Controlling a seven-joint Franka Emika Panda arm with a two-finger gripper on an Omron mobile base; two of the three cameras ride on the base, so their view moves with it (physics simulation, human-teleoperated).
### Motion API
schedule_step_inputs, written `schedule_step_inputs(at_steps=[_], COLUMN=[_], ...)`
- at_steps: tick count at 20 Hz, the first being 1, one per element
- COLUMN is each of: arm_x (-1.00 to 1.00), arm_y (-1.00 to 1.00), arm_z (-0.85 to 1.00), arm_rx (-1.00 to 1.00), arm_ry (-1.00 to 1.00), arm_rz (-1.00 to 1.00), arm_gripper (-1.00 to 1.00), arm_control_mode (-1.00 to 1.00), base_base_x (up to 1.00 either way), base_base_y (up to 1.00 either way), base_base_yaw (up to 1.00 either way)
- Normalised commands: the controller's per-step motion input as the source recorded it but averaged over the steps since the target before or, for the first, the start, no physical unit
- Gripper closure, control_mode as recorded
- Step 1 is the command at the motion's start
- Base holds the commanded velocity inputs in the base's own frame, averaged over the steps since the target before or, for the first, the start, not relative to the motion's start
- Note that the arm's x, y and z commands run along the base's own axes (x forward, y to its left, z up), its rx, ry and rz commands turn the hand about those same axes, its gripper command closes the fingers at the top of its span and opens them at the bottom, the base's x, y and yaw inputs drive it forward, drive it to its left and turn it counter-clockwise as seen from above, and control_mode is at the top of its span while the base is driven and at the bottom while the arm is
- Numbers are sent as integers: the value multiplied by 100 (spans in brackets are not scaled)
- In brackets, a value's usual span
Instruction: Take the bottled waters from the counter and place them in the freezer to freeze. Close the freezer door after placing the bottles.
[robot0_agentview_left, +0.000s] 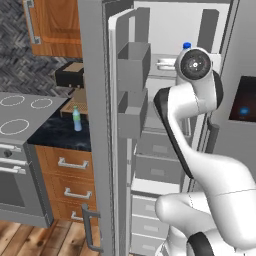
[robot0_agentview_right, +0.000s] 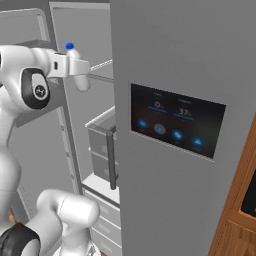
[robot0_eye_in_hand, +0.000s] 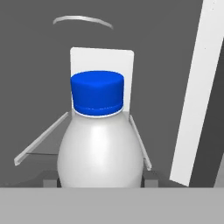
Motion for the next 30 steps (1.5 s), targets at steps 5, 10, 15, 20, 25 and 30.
schedule_step_inputs(at_steps=[5,10,15,20,25,30], arm_x=[26,47,38,32,18,16], arm_y=[-1,-3,-3,0,0,-2], arm_z=[0,0,0,0,0,0], arm_rx=[0,1,3,4,12,6], arm_ry=[0,0,0,0,5,0], arm_rz=[-2,0,0,0,0,0], arm_gripper=[100,100,100,100,100,100], arm_control_mode=[-100,-100,-100,-100,-100,-100], base_base_x=[0,0,0,0,0,0], base_base_y=[0,0,0,0,0,0], base_base_yaw=[0,0,0,0,0,0])
